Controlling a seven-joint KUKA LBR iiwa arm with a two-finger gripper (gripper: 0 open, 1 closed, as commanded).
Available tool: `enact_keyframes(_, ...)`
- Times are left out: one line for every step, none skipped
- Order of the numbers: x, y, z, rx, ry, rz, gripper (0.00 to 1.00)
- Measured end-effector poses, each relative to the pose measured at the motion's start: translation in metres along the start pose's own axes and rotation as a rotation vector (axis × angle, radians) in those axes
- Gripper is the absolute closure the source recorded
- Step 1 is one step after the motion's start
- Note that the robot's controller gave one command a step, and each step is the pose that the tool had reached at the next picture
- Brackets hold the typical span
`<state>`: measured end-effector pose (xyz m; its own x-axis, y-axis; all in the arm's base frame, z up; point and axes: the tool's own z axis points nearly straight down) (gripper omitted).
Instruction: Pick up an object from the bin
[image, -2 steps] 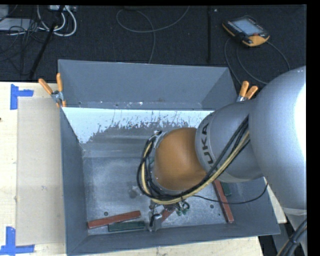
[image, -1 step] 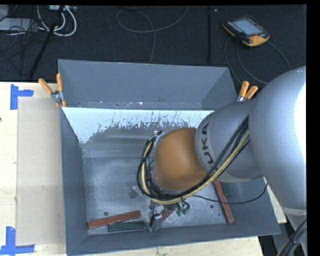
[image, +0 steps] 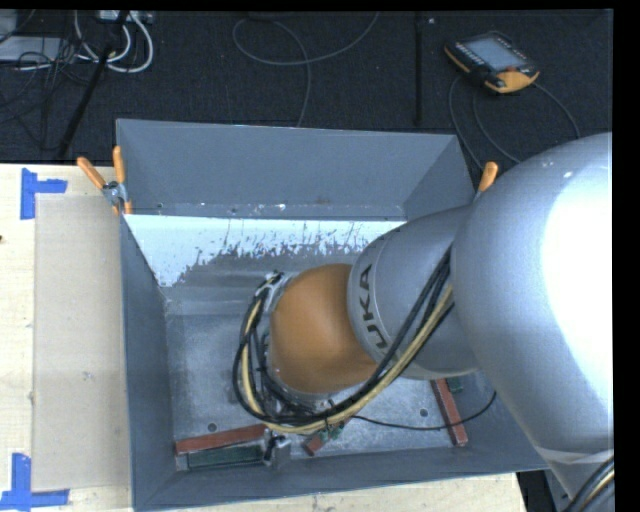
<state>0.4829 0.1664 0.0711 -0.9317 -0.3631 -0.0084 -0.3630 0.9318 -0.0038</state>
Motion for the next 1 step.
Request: enact_keyframes(-0.0056, 0.0190, 0.0007, -0.004, 0.010, -0.015, 1.00)
